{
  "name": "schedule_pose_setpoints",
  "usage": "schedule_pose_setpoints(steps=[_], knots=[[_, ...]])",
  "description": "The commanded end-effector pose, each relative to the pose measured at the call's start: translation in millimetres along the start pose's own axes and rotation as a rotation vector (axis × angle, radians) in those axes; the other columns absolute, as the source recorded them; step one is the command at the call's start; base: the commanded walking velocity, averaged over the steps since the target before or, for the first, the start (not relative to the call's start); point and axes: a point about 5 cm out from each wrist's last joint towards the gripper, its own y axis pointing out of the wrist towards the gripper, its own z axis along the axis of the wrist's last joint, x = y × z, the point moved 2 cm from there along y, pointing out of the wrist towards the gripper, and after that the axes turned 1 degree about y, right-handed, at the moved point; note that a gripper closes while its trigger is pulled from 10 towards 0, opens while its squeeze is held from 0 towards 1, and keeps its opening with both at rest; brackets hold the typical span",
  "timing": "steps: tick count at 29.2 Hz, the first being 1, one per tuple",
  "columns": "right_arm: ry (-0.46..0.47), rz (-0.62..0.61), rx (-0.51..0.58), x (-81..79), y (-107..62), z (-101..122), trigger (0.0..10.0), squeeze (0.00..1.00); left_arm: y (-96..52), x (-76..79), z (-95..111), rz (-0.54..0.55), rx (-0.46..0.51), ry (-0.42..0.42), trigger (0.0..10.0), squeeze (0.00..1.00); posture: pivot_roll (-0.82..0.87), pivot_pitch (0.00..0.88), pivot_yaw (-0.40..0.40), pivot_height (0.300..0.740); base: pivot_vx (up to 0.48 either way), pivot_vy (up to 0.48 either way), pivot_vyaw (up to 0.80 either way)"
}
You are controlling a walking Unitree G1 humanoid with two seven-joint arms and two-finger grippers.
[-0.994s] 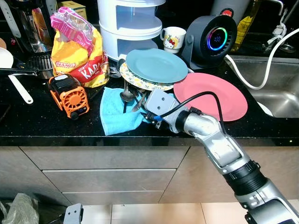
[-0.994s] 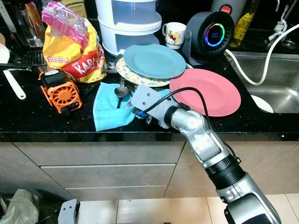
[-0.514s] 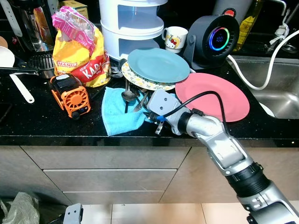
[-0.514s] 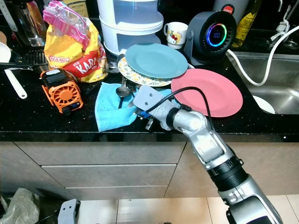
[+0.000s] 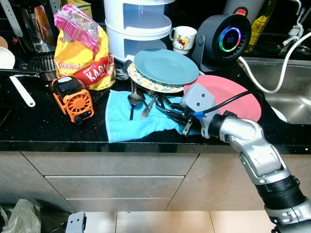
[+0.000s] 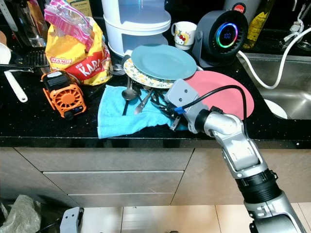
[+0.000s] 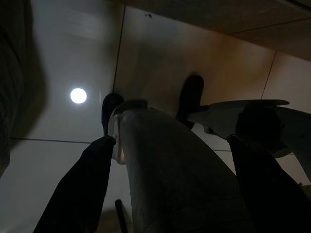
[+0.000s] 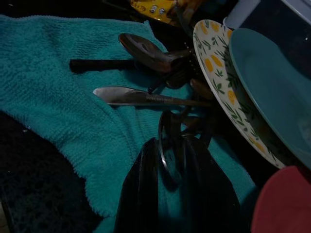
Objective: Kitchen organization
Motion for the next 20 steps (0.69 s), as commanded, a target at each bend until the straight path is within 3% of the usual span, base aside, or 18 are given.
schedule_pose_setpoints(steps=[1, 17, 18, 20], knots=[[-0.002, 0.022, 0.005, -6.1, 1.1, 2.2, 0.0, 0.00, -2.4, -2.6, -11.5, 0.004, -0.043, -0.002, 10.0, 0.00, 0.08, 0.082, -0.033, 0.740, 0.000, 0.000, 0.00], [-0.021, 0.072, -0.017, -19.7, 5.6, -0.9, 0.0, 0.00, -2.1, -1.6, -12.7, 0.003, -0.045, -0.006, 10.0, 0.00, 0.08, 0.083, -0.033, 0.740, 0.000, 0.000, 0.00], [-0.028, 0.070, -0.021, -19.7, 5.9, -1.4, 10.0, 0.00, -2.0, -1.4, -12.6, 0.002, -0.045, -0.006, 10.0, 0.00, 0.08, 0.084, -0.032, 0.740, 0.000, 0.000, 0.00], [-0.021, 0.060, -0.020, -18.8, 6.1, -1.4, 10.0, 0.00, -2.0, -1.3, -12.5, 0.001, -0.044, -0.006, 10.0, 0.00, 0.08, 0.084, -0.032, 0.740, 0.000, 0.000, 0.00]])
